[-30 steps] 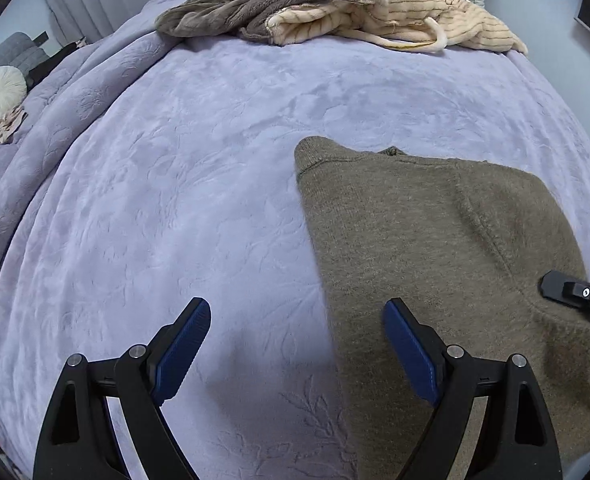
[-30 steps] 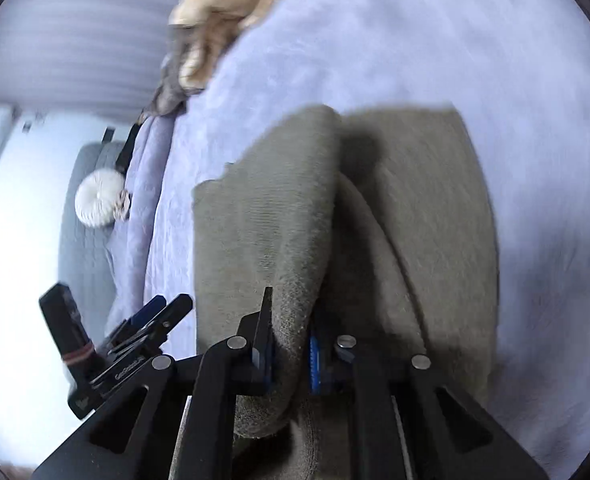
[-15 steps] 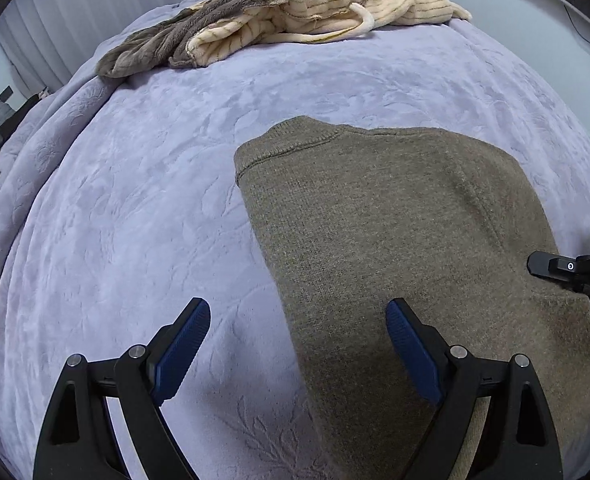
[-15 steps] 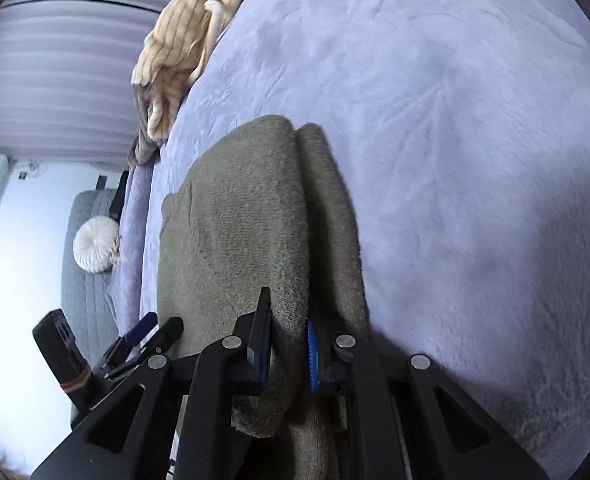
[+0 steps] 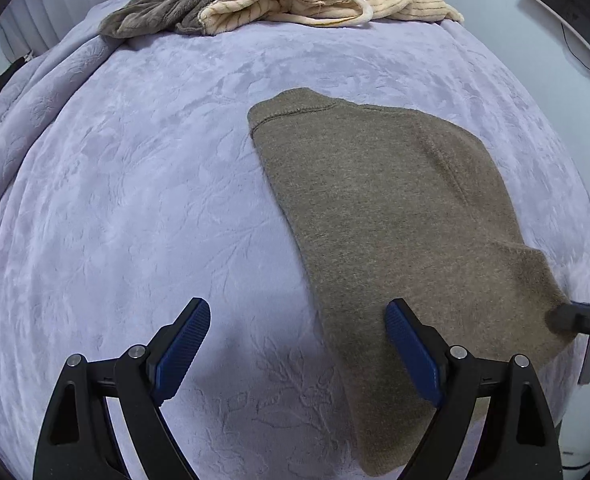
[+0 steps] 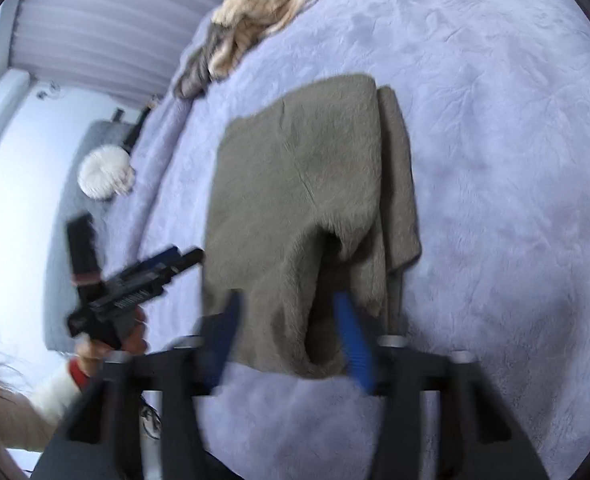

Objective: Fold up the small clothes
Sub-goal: 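Release and regrasp the sweater edge with the right gripper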

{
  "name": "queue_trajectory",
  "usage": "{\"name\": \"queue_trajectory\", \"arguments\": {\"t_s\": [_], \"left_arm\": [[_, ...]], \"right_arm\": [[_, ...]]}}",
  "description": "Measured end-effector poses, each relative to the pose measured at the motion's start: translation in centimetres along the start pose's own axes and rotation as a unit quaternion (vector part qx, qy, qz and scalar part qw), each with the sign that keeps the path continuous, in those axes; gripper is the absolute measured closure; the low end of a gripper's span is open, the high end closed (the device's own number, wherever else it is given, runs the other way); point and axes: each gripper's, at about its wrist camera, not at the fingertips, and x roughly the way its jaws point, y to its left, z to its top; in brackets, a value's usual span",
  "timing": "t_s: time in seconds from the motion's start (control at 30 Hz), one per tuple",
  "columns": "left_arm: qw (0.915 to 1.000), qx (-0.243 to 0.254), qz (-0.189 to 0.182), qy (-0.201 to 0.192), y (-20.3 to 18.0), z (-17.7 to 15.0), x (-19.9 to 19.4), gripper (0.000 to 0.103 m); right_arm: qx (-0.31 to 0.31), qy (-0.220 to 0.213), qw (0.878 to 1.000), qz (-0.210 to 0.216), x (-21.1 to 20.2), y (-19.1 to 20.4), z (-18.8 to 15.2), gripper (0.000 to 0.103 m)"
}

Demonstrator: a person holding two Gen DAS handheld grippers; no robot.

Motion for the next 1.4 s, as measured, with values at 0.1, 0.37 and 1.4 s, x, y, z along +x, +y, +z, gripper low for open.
{"name": "queue_trajectory", "arguments": {"t_s": [0.1,0.37,1.4], "left_arm": [[0.9995,0.033,0.003,0.001,-1.5,0.0,-0.1,0.013],[0.9978,0.052,-0.013,0.039,-2.9,-5.1,2.3,0.011],[0.9954,-0.085,0.039,-0.021,2.4,-1.1,0.3,0.004]], "right_arm": [[-0.022,0.013,0.999,-0.048,0.8,0.6,-0.9,0.097],[0.019,0.030,0.995,-0.093,1.3,-4.7,-4.3,0.097],[0.093,-0.039,0.994,-0.050,0.5,-4.6,3.8,0.049]]}}
